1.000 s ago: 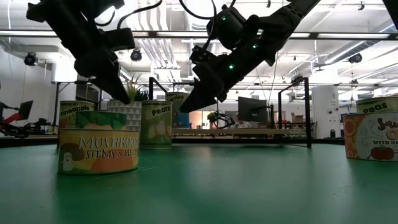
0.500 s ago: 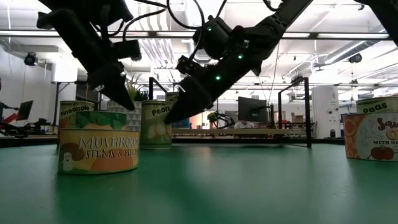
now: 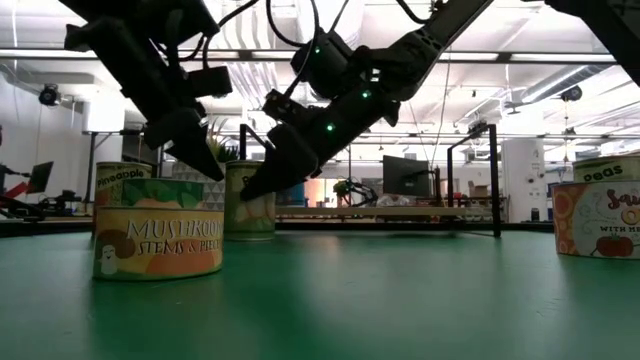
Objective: Pick and place cans onto a shelf
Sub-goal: Put the canned pears can on the shelf
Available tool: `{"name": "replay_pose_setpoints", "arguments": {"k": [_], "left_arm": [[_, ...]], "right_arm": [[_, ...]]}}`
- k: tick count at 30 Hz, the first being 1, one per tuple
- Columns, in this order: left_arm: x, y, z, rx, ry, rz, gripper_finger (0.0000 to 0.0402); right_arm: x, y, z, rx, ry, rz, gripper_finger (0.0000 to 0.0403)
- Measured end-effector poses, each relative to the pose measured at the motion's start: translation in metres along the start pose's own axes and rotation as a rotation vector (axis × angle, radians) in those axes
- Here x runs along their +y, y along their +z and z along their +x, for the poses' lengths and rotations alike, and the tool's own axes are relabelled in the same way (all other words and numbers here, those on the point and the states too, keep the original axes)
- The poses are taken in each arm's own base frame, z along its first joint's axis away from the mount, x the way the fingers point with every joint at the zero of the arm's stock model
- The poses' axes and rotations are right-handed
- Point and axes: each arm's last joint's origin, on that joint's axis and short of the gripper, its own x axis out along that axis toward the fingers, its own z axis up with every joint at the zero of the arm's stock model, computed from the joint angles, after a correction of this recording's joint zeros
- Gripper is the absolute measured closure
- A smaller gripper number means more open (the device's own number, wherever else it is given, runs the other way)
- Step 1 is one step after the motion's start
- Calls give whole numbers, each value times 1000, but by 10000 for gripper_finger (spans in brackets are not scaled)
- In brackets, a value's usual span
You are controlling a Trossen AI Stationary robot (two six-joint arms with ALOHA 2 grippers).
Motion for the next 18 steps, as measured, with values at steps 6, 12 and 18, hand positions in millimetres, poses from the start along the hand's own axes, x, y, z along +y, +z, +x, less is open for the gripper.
{"name": "replay_pose_setpoints", "arguments": {"k": [6,12,18], "left_arm": [[0,0,-1,-2,-5,0,402],[0,1,-1,-9,0,-5,402],[2,0,-4,1,2,1,402]], "right_arm": [[2,4,-5,-17,71,25,101],[5,5,-6,-24,109,46,128],[6,11,-19,24,110,127,115]]}}
